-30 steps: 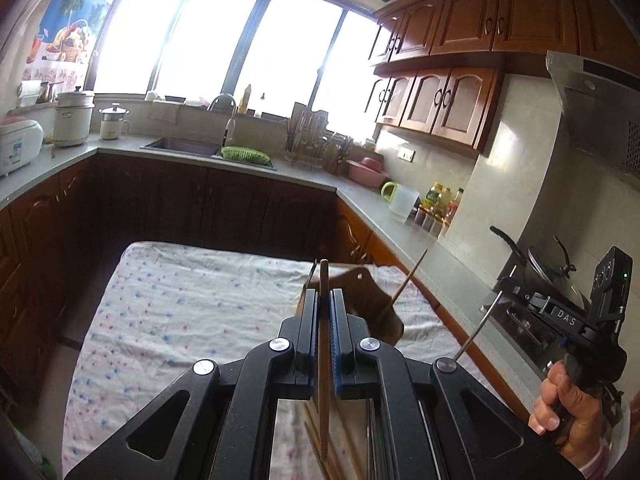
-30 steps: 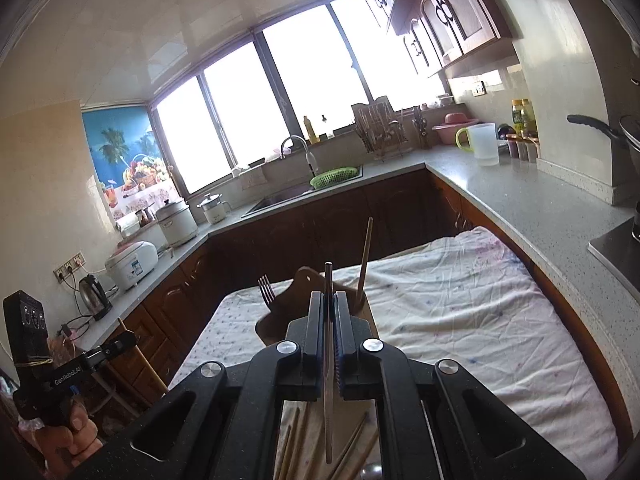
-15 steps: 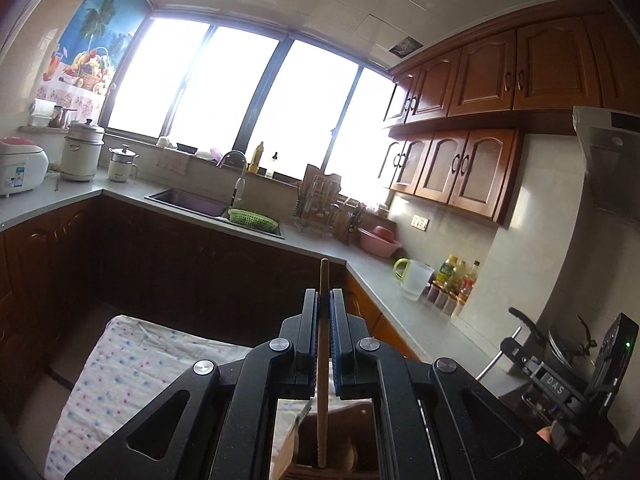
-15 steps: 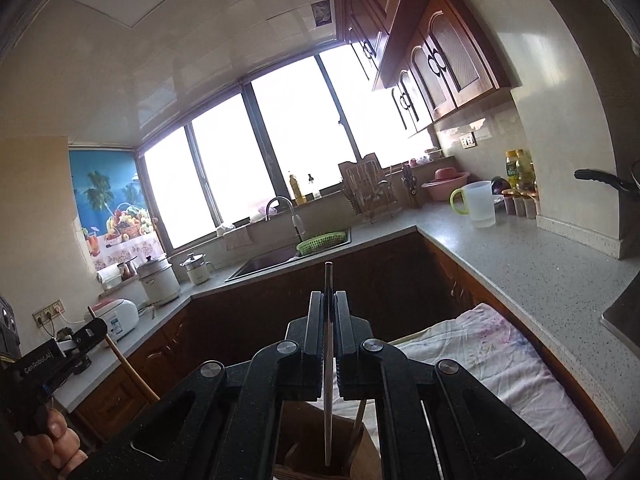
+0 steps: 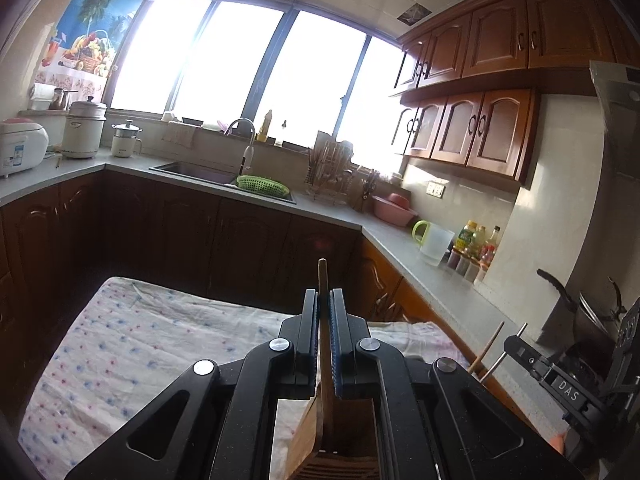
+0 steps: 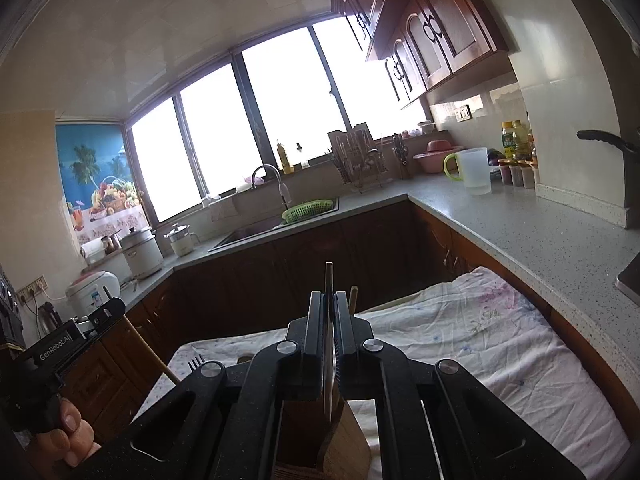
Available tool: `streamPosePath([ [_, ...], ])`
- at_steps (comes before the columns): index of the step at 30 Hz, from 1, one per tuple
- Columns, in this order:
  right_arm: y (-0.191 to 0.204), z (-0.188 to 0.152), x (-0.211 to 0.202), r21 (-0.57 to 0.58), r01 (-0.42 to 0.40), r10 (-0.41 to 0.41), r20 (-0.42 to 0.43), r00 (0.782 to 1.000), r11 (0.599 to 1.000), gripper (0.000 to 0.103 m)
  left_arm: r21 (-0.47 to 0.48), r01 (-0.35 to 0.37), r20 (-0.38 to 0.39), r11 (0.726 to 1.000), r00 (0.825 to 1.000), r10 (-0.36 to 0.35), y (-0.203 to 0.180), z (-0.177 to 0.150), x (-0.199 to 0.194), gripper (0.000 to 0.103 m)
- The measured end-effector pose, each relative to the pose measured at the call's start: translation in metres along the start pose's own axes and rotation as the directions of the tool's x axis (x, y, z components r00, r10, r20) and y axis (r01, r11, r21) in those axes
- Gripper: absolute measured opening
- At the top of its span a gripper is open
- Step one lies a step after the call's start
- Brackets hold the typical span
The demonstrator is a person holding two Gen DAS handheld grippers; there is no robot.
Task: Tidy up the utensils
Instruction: 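Carry both chopsticks up and drop them into the wooden holder with both tools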
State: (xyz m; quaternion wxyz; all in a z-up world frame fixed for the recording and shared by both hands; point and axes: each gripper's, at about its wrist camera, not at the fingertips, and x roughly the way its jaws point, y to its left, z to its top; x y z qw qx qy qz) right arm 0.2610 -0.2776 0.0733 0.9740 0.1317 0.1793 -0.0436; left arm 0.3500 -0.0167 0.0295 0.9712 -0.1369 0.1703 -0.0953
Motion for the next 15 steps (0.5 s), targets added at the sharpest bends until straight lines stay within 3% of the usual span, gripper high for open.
streamPosePath([
  [6, -0.004, -0.014, 0.008, 0.000, 0.011, -0.011, -0.045, 0.999, 1.000, 0.005, 0.006, 0.001, -0.049, 1.000, 0.999, -0.001, 0.013, 0.012, 0.000, 0.005],
  [15, -0.006, -0.012, 0.010, 0.018, 0.004, -0.003, -0.063, 0.998, 1.000, 0.005, 0.020, -0.008, -0.056, 1.000, 0.998, 0.009, 0.014, 0.017, -0.007, 0.006],
])
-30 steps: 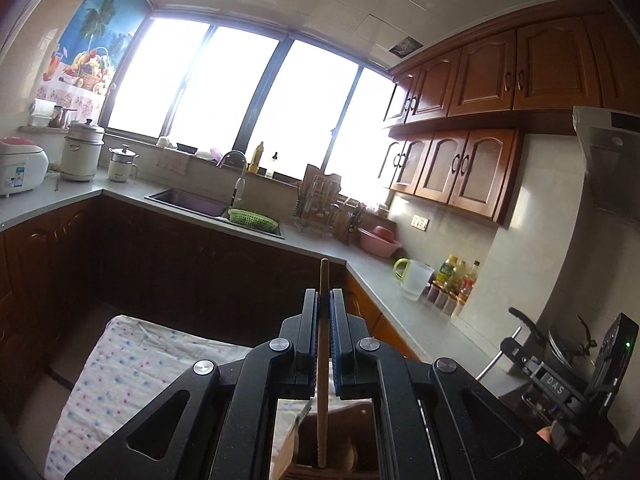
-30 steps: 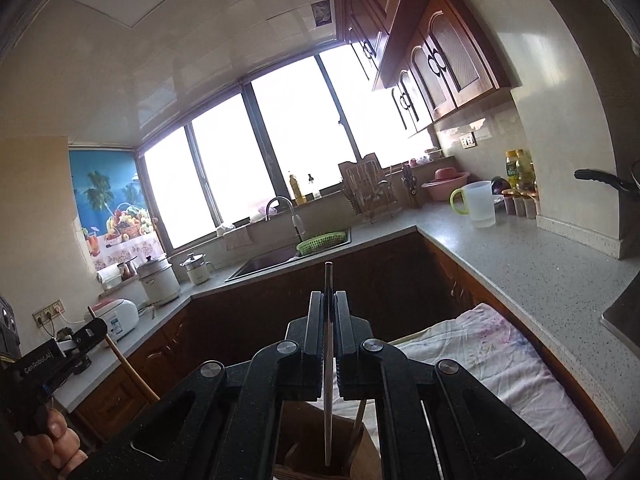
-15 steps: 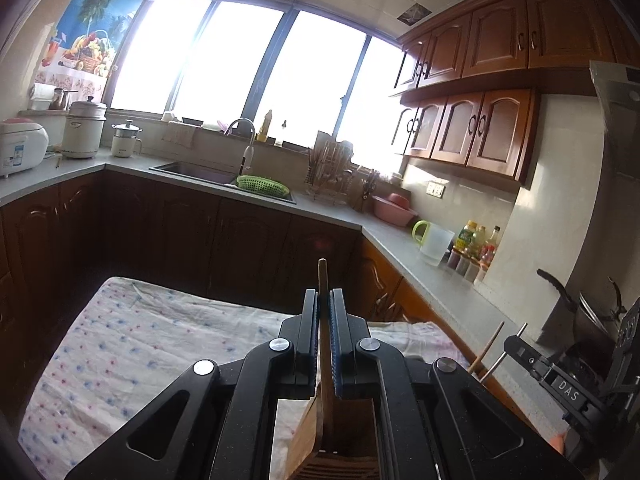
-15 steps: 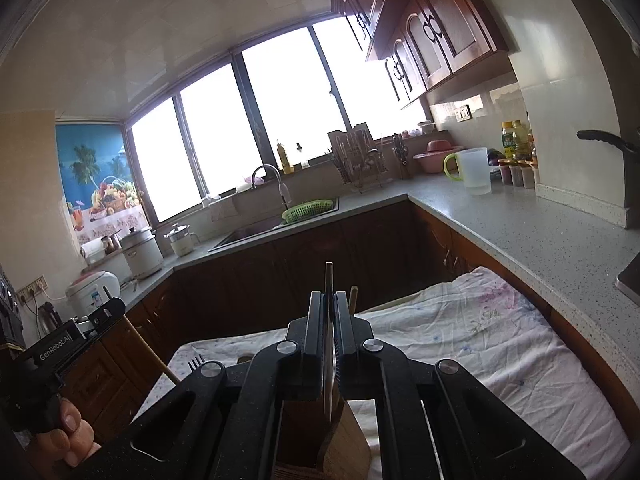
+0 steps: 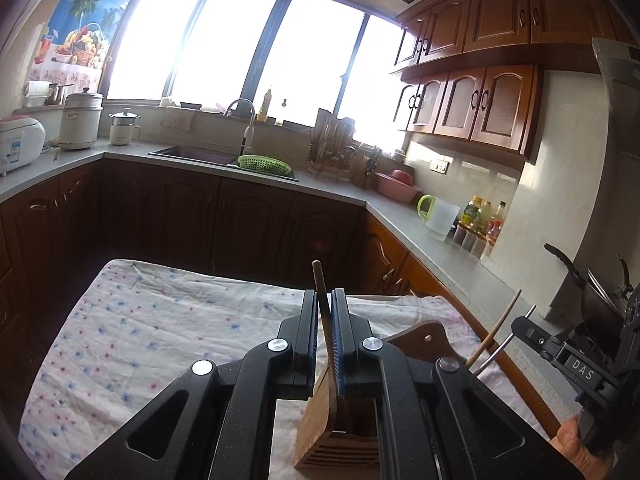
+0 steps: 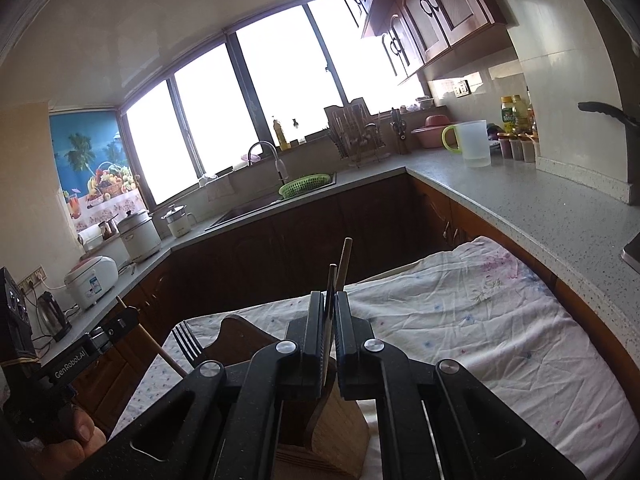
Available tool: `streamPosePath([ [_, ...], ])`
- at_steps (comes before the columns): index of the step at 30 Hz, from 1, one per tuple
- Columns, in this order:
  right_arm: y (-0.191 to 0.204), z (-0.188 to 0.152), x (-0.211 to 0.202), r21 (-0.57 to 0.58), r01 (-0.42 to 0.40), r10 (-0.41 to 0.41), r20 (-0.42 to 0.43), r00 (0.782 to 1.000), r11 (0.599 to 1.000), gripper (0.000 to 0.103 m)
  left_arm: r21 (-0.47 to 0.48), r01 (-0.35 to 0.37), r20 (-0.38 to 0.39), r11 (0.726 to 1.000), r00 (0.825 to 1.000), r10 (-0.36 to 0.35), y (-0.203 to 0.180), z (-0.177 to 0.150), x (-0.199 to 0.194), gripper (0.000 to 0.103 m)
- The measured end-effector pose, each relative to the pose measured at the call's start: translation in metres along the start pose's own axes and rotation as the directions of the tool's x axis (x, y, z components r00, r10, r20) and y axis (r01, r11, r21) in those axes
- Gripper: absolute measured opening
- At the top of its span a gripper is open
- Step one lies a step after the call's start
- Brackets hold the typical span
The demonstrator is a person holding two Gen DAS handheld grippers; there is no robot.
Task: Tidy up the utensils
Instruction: 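Carry both chopsticks up and drop them into the wooden holder with both tools, then open both tools and return them over the remaining utensils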
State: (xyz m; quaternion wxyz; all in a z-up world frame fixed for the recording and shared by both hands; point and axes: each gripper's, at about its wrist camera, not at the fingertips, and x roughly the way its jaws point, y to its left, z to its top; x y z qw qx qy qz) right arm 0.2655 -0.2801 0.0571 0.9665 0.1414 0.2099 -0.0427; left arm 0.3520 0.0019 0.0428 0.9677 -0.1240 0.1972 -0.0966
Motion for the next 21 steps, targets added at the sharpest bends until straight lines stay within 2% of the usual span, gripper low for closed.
streamPosePath([
  [1, -0.001, 0.000, 0.000, 0.006, -0.003, 0.003, -0.004, 1.000, 1.000, 0.006, 0.001, -0.001, -0.008, 1.000, 1.000, 0.001, -0.001, 0.000, -0.001, 0.008],
  [2, -0.002, 0.001, 0.000, 0.014, -0.010, 0.010, -0.007, 1.000, 1.000, 0.010, -0.001, 0.007, -0.011, 1.000, 1.000, -0.007, -0.001, 0.001, -0.003, 0.018],
  [3, -0.004, 0.001, -0.002, 0.024, -0.014, 0.014, -0.003, 1.000, 1.000, 0.010, -0.005, 0.009, -0.004, 1.000, 1.000, -0.009, -0.001, 0.000, -0.006, 0.033],
  [4, -0.005, 0.002, -0.004, 0.034, -0.015, 0.014, 0.001, 1.000, 0.999, 0.013, -0.006, 0.003, 0.006, 1.000, 1.000, -0.003, 0.000, 0.000, -0.011, 0.042],
  [5, -0.007, 0.002, -0.008, 0.044, -0.021, 0.021, 0.009, 1.000, 0.999, 0.028, -0.007, -0.004, 0.018, 1.000, 1.000, 0.004, 0.000, 0.000, -0.016, 0.054],
  [6, -0.009, 0.004, -0.013, 0.055, -0.028, 0.027, 0.024, 0.999, 0.998, 0.037, -0.010, -0.006, 0.027, 1.000, 1.000, 0.006, 0.001, 0.000, -0.022, 0.056],
  [7, -0.010, 0.005, -0.019, 0.064, -0.032, 0.030, 0.041, 0.999, 0.997, 0.055, -0.015, -0.004, 0.023, 1.000, 1.000, 0.005, 0.003, -0.001, -0.027, 0.058],
  [8, -0.012, 0.006, -0.027, 0.072, -0.032, 0.028, 0.059, 0.998, 0.997, 0.065, -0.023, -0.002, 0.017, 1.000, 1.000, 0.002, 0.004, -0.003, -0.031, 0.063],
  [9, -0.013, 0.007, -0.033, 0.078, -0.032, 0.026, 0.074, 0.997, 0.996, 0.068, -0.031, -0.004, 0.015, 1.000, 1.000, 0.004, 0.006, -0.005, -0.037, 0.071],
  [11, -0.016, 0.007, -0.047, 0.090, -0.035, 0.027, 0.095, 0.995, 0.995, 0.081, -0.039, -0.011, 0.019, 0.999, 1.000, 0.012, 0.010, -0.012, -0.052, 0.079],
  [14, -0.020, 0.003, -0.067, 0.109, -0.047, 0.035, 0.113, 0.993, 0.993, 0.091, -0.057, -0.018, 0.014, 0.998, 1.000, 0.018, 0.016, -0.025, -0.075, 0.083],
  [21, -0.025, -0.026, -0.099, 0.118, -0.041, 0.033, 0.067, 0.997, 0.992, 0.094, -0.109, -0.054, -0.050, 0.993, 0.998, 0.048, 0.027, -0.057, -0.120, 0.086],
])
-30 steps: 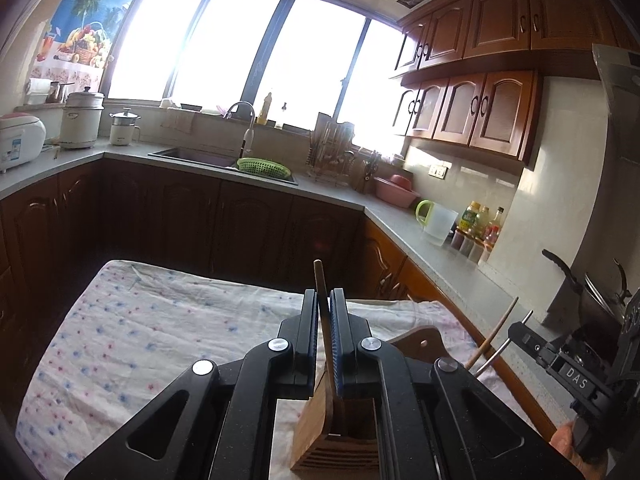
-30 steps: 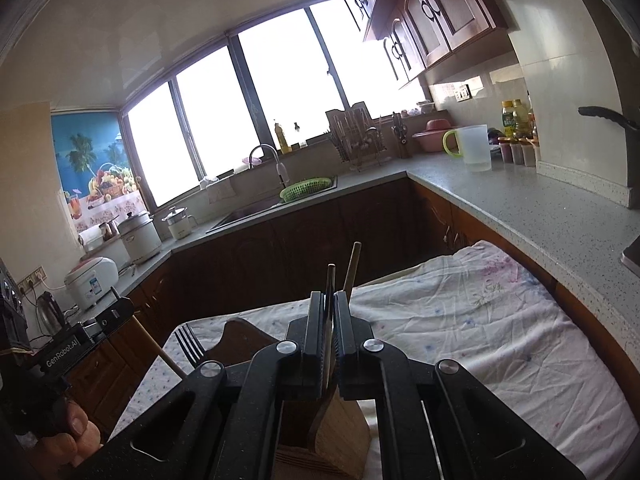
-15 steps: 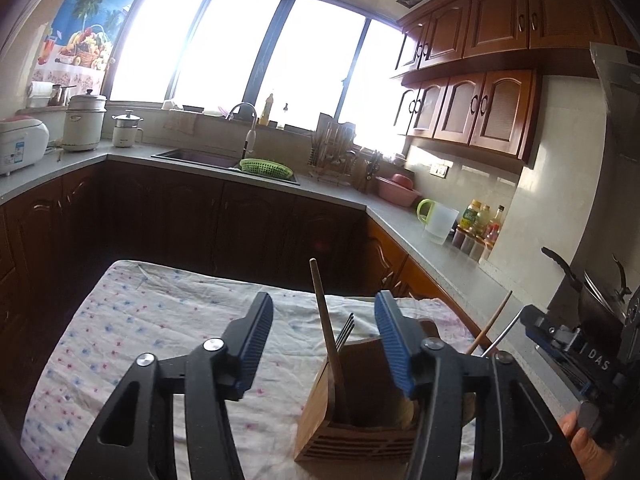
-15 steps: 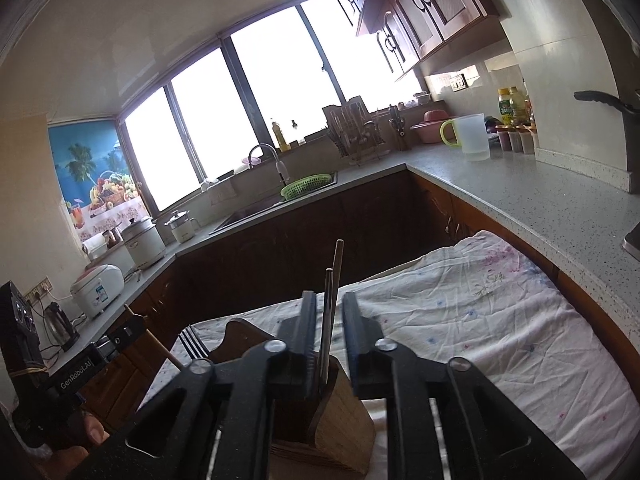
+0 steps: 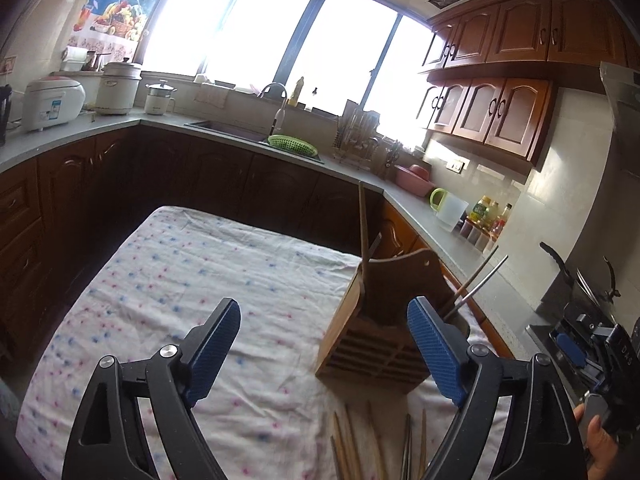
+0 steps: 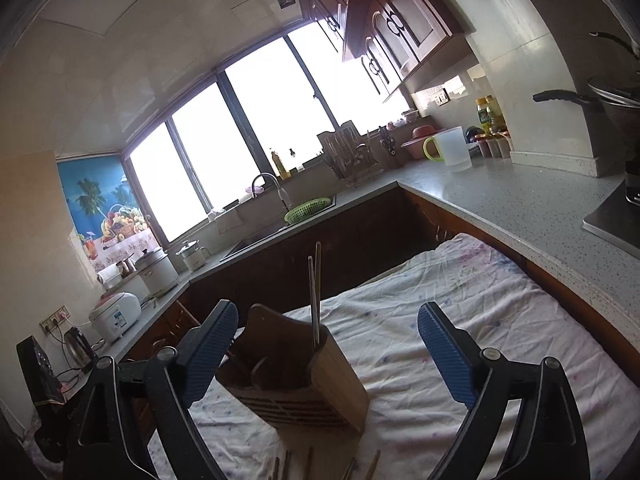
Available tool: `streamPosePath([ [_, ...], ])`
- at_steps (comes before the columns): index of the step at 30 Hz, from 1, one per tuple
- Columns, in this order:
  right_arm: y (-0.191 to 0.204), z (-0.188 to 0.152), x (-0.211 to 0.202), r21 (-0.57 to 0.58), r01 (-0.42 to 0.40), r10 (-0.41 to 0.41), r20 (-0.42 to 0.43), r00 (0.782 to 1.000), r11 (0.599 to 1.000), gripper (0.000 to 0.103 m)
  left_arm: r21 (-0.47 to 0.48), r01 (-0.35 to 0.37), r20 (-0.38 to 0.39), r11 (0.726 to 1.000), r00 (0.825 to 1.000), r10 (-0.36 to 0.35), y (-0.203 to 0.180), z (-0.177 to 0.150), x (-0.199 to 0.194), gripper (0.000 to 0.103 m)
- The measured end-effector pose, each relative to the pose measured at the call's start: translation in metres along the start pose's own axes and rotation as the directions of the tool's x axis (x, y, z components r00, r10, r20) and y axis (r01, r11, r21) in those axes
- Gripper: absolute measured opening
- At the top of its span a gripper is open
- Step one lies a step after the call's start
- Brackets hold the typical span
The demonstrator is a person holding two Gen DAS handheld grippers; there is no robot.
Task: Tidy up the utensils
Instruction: 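Open both tools and return them over the remaining utensils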
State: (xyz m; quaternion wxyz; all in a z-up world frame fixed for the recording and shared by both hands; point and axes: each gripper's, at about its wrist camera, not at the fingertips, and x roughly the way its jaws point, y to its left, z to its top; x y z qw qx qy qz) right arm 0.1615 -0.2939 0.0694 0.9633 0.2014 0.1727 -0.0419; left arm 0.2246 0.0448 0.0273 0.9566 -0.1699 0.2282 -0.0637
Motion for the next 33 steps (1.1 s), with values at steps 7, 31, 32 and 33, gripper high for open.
streamPosePath([
  [7, -0.009, -0.040, -0.023, 0.008, 0.021, -0.020, -0.100, 0.995, 1.000, 0.094, -0.050, -0.046, -0.076, 0.998, 0.996, 0.042, 0.012, -0.022, -0.031, 0.086],
  [31, -0.010, -0.141, -0.040, -0.053, 0.032, -0.049, -0.375, 0.926, 0.998, 0.066, -0.007, -0.065, -0.277, 0.998, 0.959, 0.061, -0.005, -0.062, -0.040, 0.084],
  [32, -0.012, -0.144, -0.037, -0.050, 0.035, -0.052, -0.394, 0.918, 0.998, 0.061, -0.004, -0.066, -0.285, 0.998, 0.956, 0.062, -0.006, -0.063, -0.037, 0.084],
  [33, -0.013, -0.147, -0.034, -0.044, 0.037, -0.052, -0.411, 0.910, 0.998, 0.058, -0.001, -0.066, -0.296, 0.998, 0.953, 0.063, -0.007, -0.064, -0.035, 0.082],
])
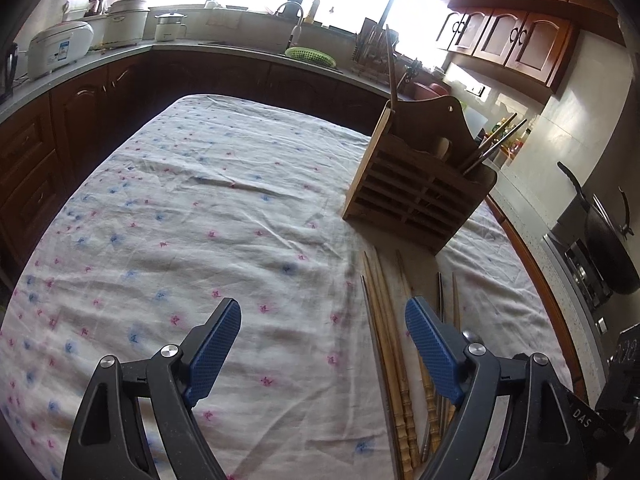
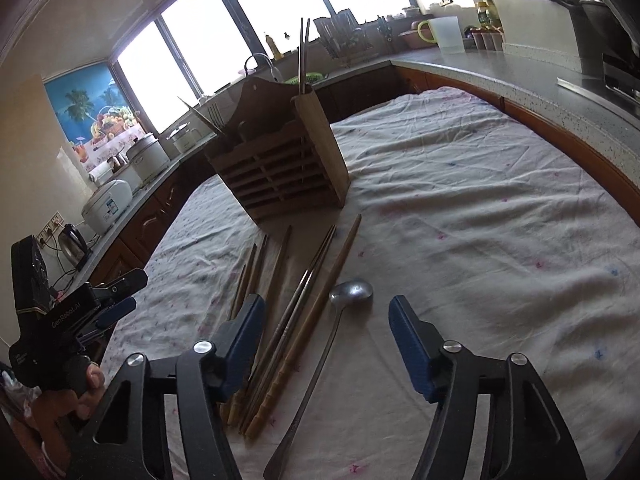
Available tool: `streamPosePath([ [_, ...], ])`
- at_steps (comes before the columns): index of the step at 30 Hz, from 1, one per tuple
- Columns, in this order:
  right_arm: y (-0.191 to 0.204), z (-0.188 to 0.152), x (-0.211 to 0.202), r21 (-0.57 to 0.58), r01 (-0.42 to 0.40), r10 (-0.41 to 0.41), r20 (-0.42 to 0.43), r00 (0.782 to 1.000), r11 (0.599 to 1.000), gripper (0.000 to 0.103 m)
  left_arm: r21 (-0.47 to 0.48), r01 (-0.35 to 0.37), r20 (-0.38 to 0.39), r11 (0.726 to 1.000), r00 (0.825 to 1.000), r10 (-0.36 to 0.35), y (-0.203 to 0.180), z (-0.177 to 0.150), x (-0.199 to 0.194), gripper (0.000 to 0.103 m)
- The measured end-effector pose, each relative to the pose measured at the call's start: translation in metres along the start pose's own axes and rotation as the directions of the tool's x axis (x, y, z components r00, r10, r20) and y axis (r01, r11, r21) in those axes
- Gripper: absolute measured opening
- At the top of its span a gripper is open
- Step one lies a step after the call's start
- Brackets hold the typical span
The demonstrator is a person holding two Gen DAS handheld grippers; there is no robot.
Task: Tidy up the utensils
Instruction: 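Open both tools and return them over the remaining utensils, then grasp the metal spoon with the right tool while the left tool grasps a wooden chopstick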
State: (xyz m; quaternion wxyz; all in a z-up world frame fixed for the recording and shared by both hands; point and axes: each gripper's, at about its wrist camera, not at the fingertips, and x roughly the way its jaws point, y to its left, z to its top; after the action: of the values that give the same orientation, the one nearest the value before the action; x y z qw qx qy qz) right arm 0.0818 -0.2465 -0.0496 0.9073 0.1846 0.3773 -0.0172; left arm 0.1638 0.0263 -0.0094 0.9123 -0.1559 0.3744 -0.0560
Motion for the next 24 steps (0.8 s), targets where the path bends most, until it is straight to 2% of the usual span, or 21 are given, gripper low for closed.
streamPosePath([
  [2, -0.001, -0.003, 0.007, 0.006, 0.003, -0.003, -0.034, 0.999, 1.000, 0.047, 0.009, -0.004, -0.025, 1.000, 1.000, 0.004, -0.004, 0.001, 0.008, 0.078],
  [5, -0.003, -0.006, 0.018, 0.013, 0.007, -0.006, -0.083, 0.997, 1.000, 0.038, 0.028, -0.004, -0.061, 1.000, 0.998, 0.006, -0.010, 0.005, 0.019, 0.073],
  [10, -0.006, -0.007, 0.039, 0.033, 0.009, -0.004, -0.155, 0.988, 0.999, 0.029, 0.082, 0.009, -0.112, 0.997, 0.994, 0.000, -0.026, 0.022, 0.048, 0.063],
  [13, -0.005, -0.002, 0.047, 0.020, 0.012, -0.009, -0.156, 0.988, 1.000, 0.023, 0.120, 0.011, -0.133, 0.993, 0.991, 0.005, -0.036, 0.034, 0.067, 0.058],
  [14, -0.006, 0.000, 0.050, 0.023, 0.015, -0.011, -0.160, 0.987, 1.000, 0.012, 0.132, 0.013, -0.142, 0.991, 0.990, 0.006, -0.039, 0.038, 0.074, 0.053],
  [15, -0.008, 0.003, 0.053, 0.034, 0.007, -0.001, -0.162, 0.987, 0.999, 0.006, 0.143, 0.015, -0.152, 0.990, 0.988, 0.007, -0.043, 0.042, 0.081, 0.049],
  [17, -0.012, 0.007, 0.052, 0.048, 0.001, 0.007, -0.154, 0.988, 0.999, 0.004, 0.157, 0.022, -0.173, 0.987, 0.985, 0.005, -0.048, 0.047, 0.097, 0.044],
  [21, -0.014, 0.015, 0.040, 0.043, 0.001, 0.004, -0.106, 0.994, 0.999, 0.002, 0.199, 0.041, -0.205, 0.979, 0.979, 0.001, -0.063, 0.053, 0.122, 0.025],
  [24, -0.020, 0.021, 0.031, 0.056, 0.001, 0.003, -0.076, 0.997, 0.998, 0.002, 0.235, 0.058, -0.233, 0.970, 0.973, -0.002, -0.075, 0.054, 0.140, 0.017],
])
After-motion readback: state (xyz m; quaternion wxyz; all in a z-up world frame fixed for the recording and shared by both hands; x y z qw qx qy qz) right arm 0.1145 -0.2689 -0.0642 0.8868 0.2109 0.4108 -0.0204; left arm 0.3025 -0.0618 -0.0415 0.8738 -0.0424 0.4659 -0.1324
